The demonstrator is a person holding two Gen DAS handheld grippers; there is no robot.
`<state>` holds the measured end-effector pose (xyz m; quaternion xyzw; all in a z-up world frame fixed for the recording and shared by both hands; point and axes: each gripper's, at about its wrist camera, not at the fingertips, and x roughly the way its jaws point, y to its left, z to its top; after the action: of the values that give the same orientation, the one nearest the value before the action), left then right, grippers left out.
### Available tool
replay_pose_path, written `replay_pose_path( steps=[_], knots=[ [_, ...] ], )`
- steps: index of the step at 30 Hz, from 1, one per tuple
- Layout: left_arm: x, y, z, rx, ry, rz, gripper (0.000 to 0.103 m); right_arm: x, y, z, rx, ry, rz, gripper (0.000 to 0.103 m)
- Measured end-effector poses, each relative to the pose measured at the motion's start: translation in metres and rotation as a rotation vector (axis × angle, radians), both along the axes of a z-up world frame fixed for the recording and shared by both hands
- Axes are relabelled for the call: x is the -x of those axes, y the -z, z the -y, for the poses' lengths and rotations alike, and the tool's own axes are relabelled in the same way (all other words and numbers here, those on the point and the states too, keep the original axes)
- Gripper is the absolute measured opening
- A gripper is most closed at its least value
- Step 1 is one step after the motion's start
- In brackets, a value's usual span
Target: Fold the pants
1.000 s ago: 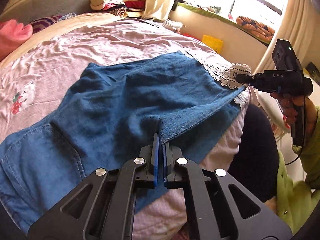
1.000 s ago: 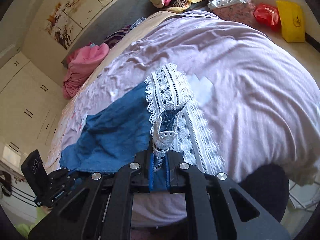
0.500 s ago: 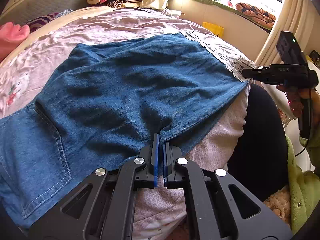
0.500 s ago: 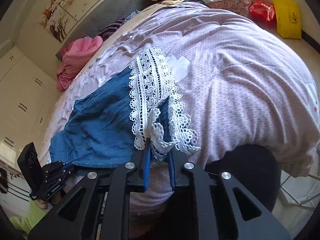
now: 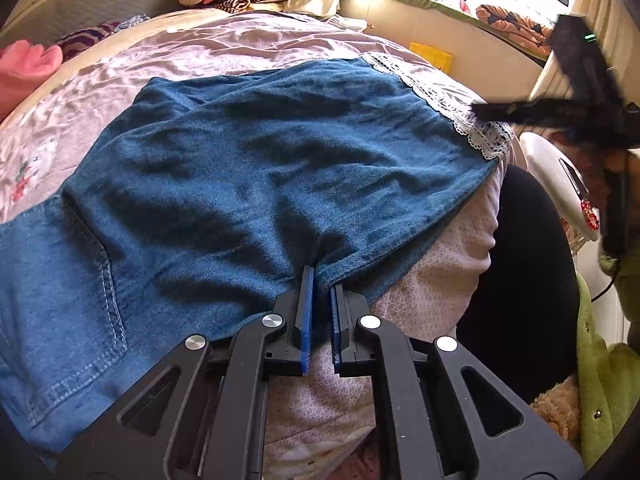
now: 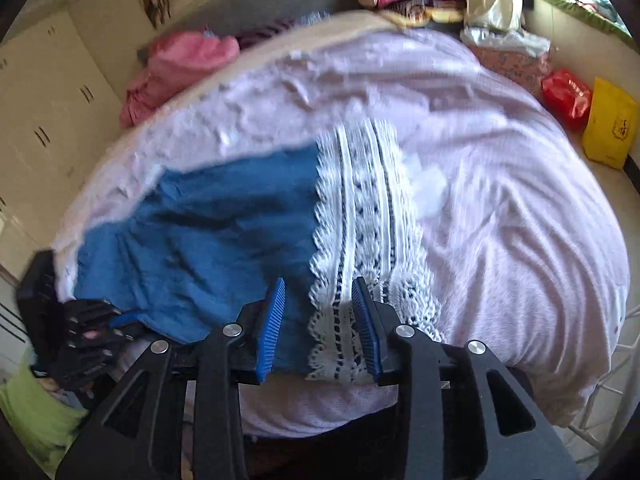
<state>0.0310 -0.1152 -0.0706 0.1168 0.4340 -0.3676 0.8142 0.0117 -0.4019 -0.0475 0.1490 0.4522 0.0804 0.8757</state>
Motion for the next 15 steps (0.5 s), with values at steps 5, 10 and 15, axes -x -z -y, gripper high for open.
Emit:
replay_pose_path(
  steps=[5,10,15],
  knots=[
    [0.007,-0.005,-0.004,0.015,0.012,-0.031,0.017,-0.001,0.016,-0.002,0.034,-0.04,-0.036,0.036],
    [0.006,-0.052,-0.02,0.069,0.0,0.032,0.04,-0.001,-0.029,0.005,0.024,-0.088,0.103,0.045],
    [-0.056,-0.086,-0.031,0.024,-0.102,0.117,0.044,-0.045,-0.045,0.027,-0.012,-0.067,0.158,0.053]
  ],
)
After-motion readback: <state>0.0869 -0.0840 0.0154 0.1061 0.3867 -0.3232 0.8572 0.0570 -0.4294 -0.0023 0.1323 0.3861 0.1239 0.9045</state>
